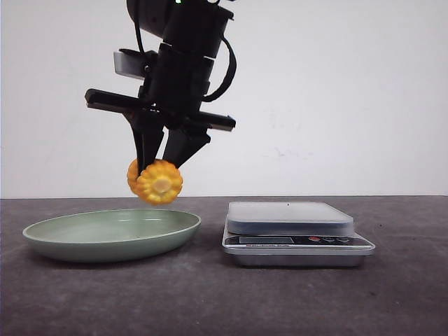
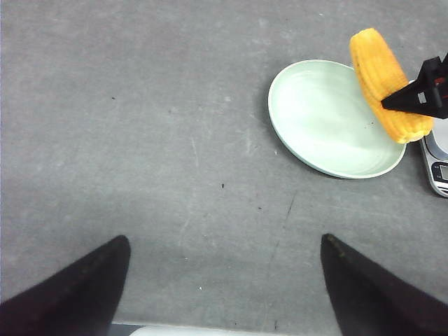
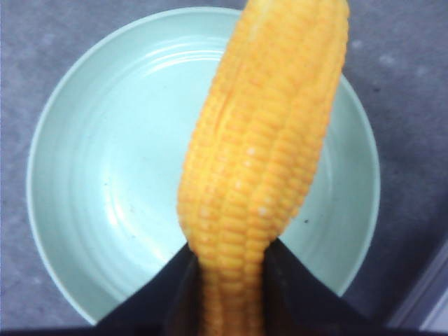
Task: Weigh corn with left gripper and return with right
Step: 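Lift the corn with the right gripper and carry it over the plate, then lower the corn onto the plate and open the right gripper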
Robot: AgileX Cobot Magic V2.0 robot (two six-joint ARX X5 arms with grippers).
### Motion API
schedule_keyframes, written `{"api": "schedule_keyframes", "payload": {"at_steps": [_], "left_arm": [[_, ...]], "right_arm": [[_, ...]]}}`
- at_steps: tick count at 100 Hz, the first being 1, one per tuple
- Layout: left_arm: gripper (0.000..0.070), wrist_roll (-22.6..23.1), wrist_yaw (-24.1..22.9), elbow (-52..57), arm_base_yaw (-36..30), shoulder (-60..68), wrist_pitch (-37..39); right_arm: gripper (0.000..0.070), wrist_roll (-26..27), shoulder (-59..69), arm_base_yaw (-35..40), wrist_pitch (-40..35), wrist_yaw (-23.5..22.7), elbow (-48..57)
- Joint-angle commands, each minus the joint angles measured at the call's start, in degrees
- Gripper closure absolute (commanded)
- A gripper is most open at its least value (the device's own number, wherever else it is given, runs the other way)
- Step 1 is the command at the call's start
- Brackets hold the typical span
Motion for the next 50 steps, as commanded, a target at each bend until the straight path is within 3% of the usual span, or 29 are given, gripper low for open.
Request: {"api": "schedule_keyframes", "payload": {"at_steps": [1,39,44,50], "left_arm": [[0.0190,-0.4,0.2,0.7,0.0,-0.1,0.0],[0.0190,-0.4,0.2,0.6,0.0,-0.1,-0.1],[0.0190,-0.4,0.2,0.7,0.0,-0.1,-0.1],[0.0190,-0.4,0.2,0.7,0.0,-0.1,0.0]], "right_arm": [[0.0700,1.2,2.0,1.0,0.9,-0.9,1.6],[0.0697,3.0,4.0,2.1,1.8,-0.7,1.6],[0.0642,3.1,4.0,2.4,2.3,-0.7,1.6],[0.0480,3.1,4.0,2.5,3.1,-0.7,1.6]]}}
